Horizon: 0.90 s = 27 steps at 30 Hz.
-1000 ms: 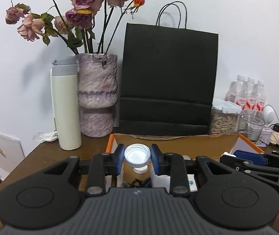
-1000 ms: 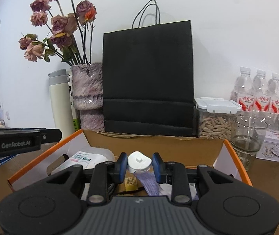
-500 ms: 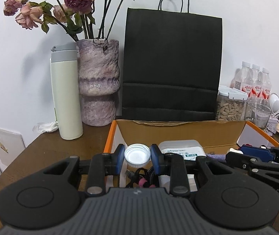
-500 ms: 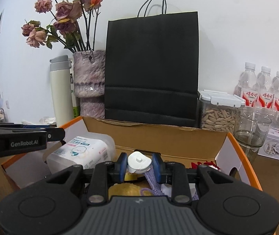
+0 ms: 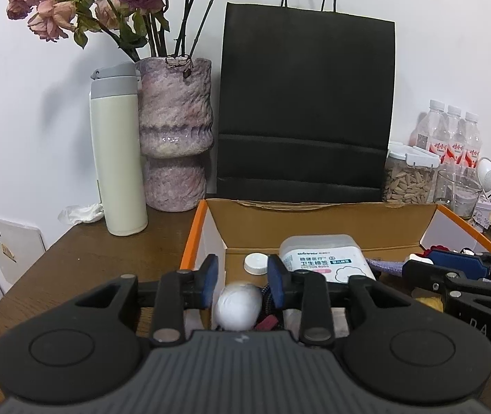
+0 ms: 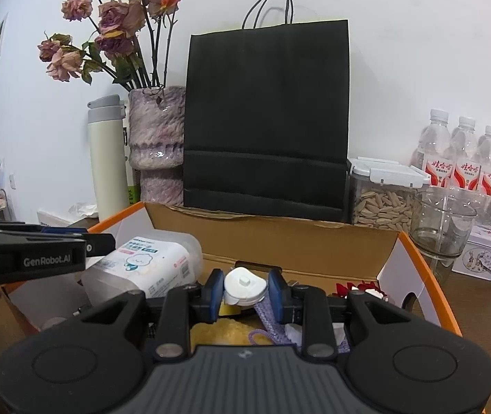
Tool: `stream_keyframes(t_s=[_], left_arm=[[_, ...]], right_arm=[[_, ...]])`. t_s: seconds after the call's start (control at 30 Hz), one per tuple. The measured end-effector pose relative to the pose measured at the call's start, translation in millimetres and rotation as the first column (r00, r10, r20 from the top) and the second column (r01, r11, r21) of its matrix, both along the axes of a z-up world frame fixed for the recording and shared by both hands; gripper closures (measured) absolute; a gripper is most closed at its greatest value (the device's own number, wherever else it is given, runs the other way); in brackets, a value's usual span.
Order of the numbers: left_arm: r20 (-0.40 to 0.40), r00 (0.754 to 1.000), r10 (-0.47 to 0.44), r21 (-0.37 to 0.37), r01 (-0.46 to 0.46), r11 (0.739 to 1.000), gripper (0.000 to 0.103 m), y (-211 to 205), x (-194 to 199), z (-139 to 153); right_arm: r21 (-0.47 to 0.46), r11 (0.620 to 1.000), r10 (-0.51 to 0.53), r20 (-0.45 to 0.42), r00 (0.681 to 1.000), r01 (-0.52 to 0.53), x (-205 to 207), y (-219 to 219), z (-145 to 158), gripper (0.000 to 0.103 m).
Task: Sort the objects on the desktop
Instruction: 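Carry both white caps into the box and open both tools, then withdraw both tools from the box toward the last white cap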
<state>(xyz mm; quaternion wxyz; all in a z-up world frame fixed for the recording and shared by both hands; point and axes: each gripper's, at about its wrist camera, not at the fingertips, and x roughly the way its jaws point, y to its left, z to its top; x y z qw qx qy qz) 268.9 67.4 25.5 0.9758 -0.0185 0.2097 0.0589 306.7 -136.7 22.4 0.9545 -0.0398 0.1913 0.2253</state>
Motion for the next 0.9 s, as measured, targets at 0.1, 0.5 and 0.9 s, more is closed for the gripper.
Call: stream_keyframes(t_s=[0.1,0.5,0.9], left_arm=[[0.007,1.000,0.002,0.006,-0.003,1.000,0.060,-2,-2,0],[0.089,0.996,0.025,-0.021,-0.023,1.000,0.000,-2,-13,5],[0.116,0.993,0.034,-0.012,-0.033,0.999,0.000,-7,-38,2]], right_arm=[[-0.001,1.000,-0.002,0.004,1.000,0.002,-1,0,0,0.073],[0.019,0.999,-0.030,0.051,0.998,0.029,-6,-4,4,0.008],[0.003,0.999,-0.042,0.095,0.995,0.042,-30,-9,3,0.004]])
